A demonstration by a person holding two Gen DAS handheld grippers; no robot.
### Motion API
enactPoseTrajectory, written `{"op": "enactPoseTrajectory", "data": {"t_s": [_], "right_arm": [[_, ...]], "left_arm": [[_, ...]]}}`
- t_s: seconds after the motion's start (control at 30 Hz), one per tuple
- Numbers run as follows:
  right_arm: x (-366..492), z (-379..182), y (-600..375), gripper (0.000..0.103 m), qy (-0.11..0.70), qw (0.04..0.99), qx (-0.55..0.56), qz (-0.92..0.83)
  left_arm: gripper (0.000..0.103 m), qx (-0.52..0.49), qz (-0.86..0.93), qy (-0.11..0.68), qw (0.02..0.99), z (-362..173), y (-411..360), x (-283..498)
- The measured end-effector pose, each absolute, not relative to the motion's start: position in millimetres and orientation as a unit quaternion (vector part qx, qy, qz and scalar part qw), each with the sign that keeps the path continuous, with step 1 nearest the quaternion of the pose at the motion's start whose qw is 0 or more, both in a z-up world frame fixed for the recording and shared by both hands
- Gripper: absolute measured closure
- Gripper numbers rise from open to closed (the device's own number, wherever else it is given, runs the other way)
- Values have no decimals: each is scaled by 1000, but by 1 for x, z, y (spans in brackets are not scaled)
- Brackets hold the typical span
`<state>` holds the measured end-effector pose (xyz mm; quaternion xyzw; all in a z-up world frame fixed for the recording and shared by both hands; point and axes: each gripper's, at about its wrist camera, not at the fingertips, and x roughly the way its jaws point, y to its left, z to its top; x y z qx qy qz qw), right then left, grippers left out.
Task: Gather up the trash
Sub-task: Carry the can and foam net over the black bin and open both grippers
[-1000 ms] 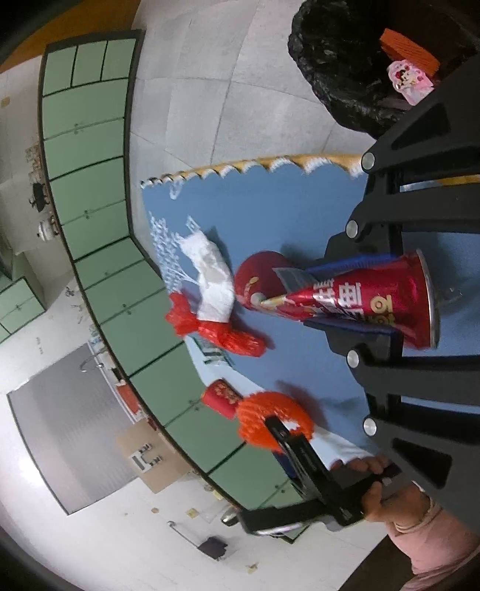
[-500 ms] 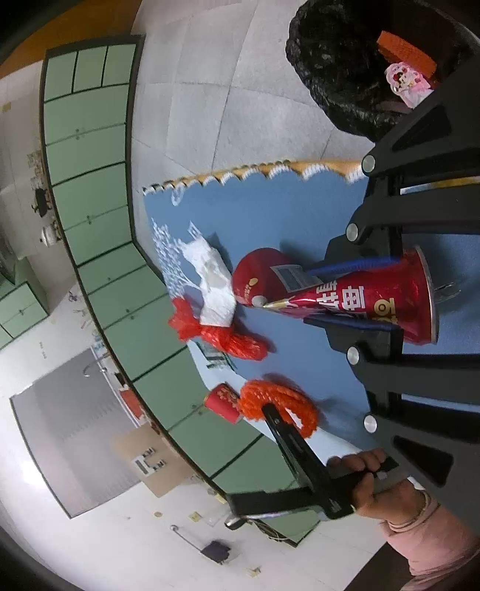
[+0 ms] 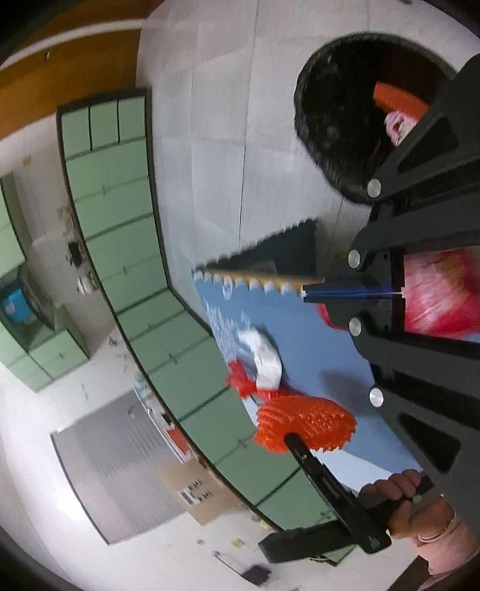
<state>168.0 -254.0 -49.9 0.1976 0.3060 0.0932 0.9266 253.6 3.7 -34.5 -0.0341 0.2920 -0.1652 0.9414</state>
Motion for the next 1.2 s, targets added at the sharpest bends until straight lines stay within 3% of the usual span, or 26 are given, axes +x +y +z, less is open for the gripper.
{"op": "enactPoseTrajectory", "data": {"t_s": [0.5, 0.6, 0.73, 0.97, 1.1, 1.13, 1.17, 1.2], "right_arm": [[106, -108, -361, 103, 323, 911, 256, -11], [98, -112, -371, 103, 321, 909, 266, -17], [94, -111, -377, 103, 319, 910, 266, -24], [90, -99, -378, 103, 308, 915, 259, -35], [101, -87, -362, 102, 307, 920, 242, -27], [105, -83, -356, 95, 305, 923, 234, -26], [110, -80, -349, 78, 304, 924, 231, -23], [113, -77, -345, 69, 301, 925, 229, -19]], "left_arm": [[87, 42, -292, 357, 887, -84, -151, 240], [78, 61, -314, 393, 862, -100, -177, 236], [44, 68, -328, 401, 853, -106, -194, 229], [38, 48, -325, 364, 872, -78, -171, 231], [30, 27, -283, 336, 898, -53, -131, 239], [27, 25, -267, 324, 907, -47, -115, 241], [27, 25, -249, 314, 916, -41, -99, 242], [27, 25, -235, 309, 921, -38, -88, 244]]}}
